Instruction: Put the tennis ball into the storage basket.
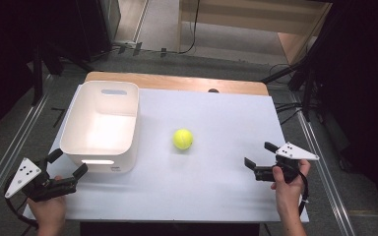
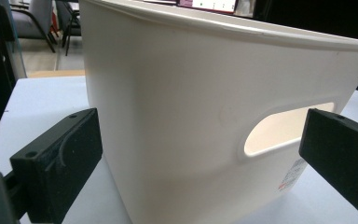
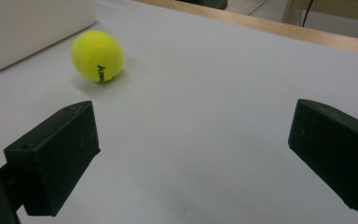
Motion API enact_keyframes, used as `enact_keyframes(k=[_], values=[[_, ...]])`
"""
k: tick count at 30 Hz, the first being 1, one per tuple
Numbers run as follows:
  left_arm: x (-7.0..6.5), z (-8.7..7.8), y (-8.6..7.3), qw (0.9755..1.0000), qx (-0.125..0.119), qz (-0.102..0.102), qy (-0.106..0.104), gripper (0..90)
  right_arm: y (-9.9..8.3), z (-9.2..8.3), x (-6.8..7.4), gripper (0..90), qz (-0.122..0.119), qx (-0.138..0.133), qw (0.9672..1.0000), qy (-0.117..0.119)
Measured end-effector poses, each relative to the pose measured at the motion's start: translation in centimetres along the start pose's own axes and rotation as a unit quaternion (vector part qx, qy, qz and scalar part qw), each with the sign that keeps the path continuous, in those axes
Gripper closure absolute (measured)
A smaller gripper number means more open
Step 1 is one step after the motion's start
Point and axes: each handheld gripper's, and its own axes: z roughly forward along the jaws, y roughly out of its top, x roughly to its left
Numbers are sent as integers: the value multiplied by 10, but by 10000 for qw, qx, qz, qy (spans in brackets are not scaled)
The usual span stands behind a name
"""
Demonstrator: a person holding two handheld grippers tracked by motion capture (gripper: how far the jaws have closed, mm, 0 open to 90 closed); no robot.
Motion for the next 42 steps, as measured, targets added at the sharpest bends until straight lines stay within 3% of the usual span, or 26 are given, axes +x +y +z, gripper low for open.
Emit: enact_keyframes(k=[22,42], values=[[0,0,0,10000,-11,-5,-3,0,39,29,12,1,-368,317,9987,136],[0,0,0,10000,-12,-14,-8,0,69,58,27,1,-662,765,9942,368]])
